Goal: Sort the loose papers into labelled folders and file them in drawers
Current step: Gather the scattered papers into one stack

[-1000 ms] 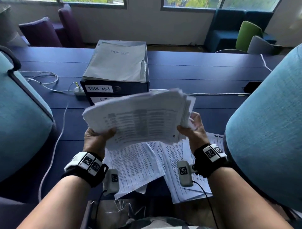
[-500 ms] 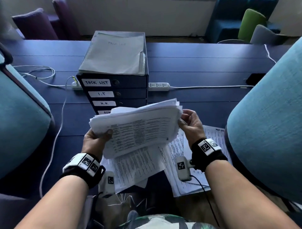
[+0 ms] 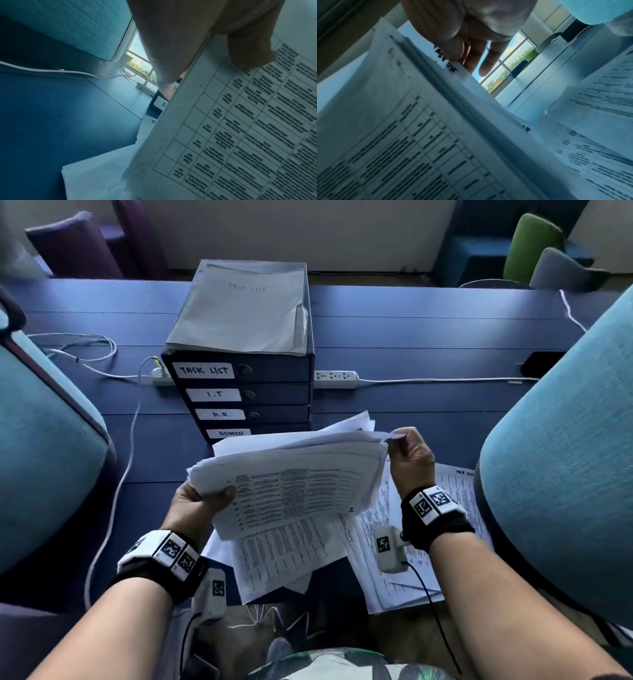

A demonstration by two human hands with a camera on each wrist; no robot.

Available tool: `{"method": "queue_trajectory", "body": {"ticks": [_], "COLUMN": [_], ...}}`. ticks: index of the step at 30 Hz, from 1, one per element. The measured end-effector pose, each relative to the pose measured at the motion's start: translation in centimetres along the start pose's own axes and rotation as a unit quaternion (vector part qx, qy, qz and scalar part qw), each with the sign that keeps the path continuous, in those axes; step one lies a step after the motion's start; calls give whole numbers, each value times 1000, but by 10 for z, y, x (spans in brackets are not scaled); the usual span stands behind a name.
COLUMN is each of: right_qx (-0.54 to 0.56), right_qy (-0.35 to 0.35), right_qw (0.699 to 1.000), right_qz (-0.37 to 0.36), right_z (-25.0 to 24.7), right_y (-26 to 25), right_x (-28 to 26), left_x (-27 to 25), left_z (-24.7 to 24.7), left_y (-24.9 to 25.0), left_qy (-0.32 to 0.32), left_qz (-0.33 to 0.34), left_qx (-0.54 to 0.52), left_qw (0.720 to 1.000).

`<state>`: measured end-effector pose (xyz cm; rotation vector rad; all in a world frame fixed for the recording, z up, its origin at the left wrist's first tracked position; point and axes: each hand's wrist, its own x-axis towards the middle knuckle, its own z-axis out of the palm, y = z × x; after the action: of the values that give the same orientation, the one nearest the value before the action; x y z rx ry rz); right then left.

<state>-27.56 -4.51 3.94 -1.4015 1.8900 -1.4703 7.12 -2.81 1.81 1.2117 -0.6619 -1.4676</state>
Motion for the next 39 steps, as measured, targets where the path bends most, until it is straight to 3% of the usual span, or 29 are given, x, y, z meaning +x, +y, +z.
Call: {"method": "queue_trajectory", "body": {"ticks": [2, 7, 11, 13, 16, 22, 24, 31, 34, 39], "right_qx": [12, 26, -118, -164, -185, -361, -384, -357, -379, -414], "right_qy": [-4, -105, -24, -23, -137, -348, -381, -345, -383, -294], "right_qw": [1000, 993, 975, 950, 904, 785, 765, 779, 763, 817], "right_qz": [-16, -54, -186, -266, -361, -364, -350, -383, -356, -272], "right_z": [2, 10, 7, 12, 27, 61, 66, 66, 66, 45], "right_y": [-4, -13, -28, -47, -82, -116, -119, -120, -124, -112], "right_x": [1, 5, 12, 9, -7, -37, -40, -43, -43, -17], "left_x": [-4, -5, -5, -4, -4, -10, -11, -12, -14, -19], "left_z": [2, 3, 9, 10, 9, 10, 8, 6, 8, 7], "left_y": [2, 4, 7, 7, 7, 10, 10, 9, 11, 17], "left_qy": [-9, -15, 13, 16, 17, -7, -11, -7, 1, 31], "left_qz": [3, 12, 33, 35, 35, 43, 40, 29, 26, 15], "left_qx": [0, 17, 57, 65, 67, 53, 50, 53, 61, 65], "left_qw": [1000, 1000, 998, 997, 997, 998, 998, 998, 998, 997]}}
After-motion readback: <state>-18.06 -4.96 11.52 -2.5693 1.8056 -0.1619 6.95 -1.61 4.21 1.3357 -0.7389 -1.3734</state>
